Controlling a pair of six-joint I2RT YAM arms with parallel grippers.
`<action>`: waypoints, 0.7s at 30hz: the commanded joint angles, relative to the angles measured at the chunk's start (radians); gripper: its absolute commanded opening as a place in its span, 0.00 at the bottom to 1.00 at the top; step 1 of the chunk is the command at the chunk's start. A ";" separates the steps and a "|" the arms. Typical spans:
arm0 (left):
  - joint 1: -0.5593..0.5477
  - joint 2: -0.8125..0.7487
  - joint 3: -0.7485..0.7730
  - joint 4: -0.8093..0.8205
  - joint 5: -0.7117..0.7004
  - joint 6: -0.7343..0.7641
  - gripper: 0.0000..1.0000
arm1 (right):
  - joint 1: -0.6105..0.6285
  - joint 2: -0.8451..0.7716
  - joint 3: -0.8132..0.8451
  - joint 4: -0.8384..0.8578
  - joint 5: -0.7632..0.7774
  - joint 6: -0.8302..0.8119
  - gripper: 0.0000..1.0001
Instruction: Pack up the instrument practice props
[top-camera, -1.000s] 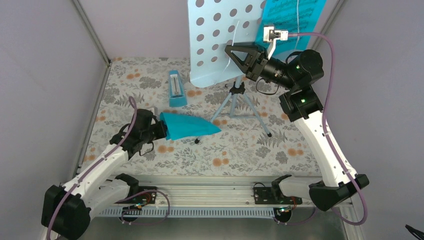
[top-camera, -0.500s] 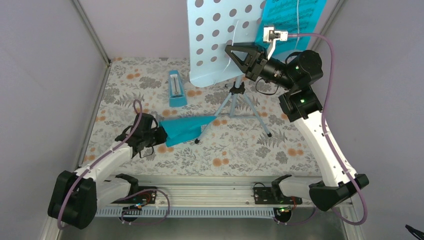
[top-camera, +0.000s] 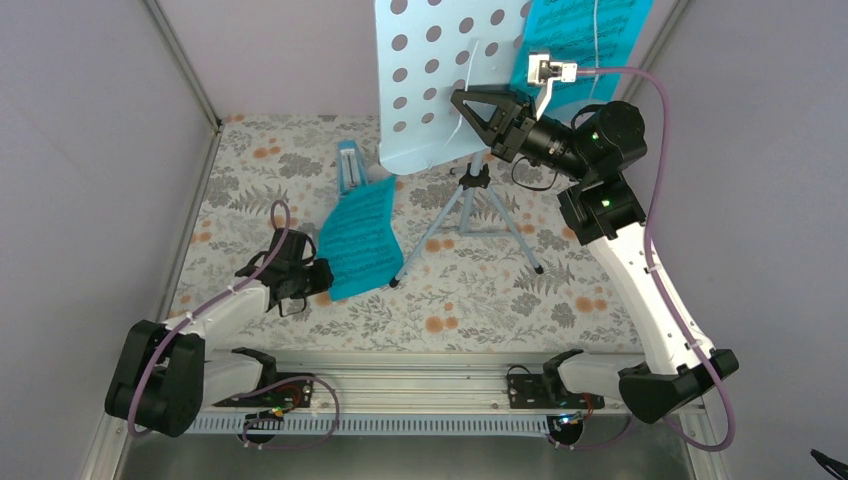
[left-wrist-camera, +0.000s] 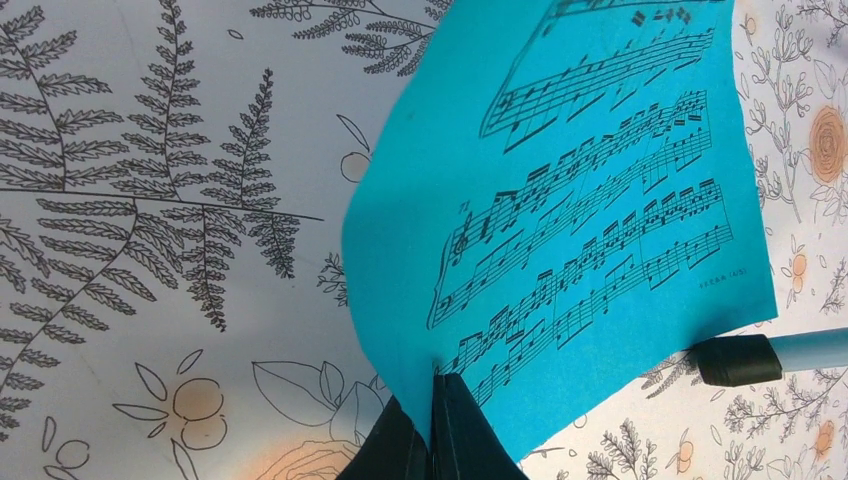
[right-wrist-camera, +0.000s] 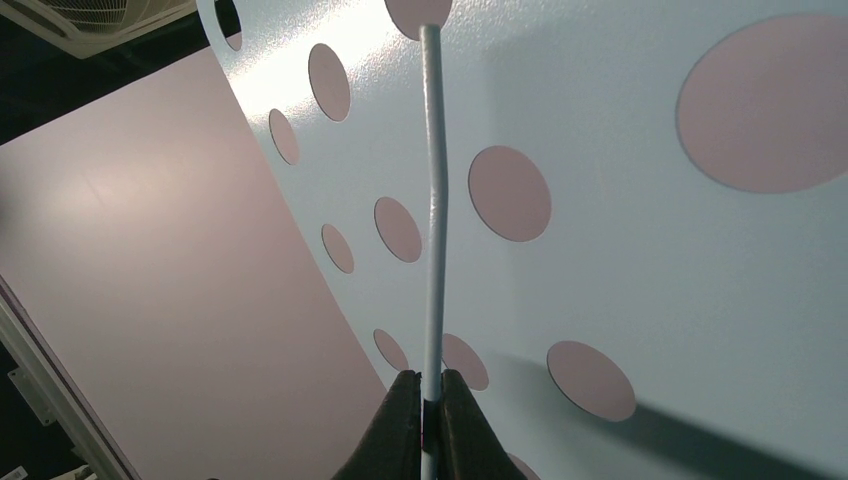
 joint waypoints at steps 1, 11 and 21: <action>0.007 0.010 -0.020 0.028 0.010 0.023 0.02 | 0.004 -0.002 -0.024 -0.046 0.025 -0.030 0.04; 0.007 -0.047 -0.054 0.034 0.056 -0.020 0.02 | 0.004 -0.003 -0.028 -0.049 0.036 -0.032 0.04; 0.006 -0.323 -0.189 0.008 0.104 -0.220 0.02 | 0.004 -0.008 -0.037 -0.042 0.041 -0.030 0.04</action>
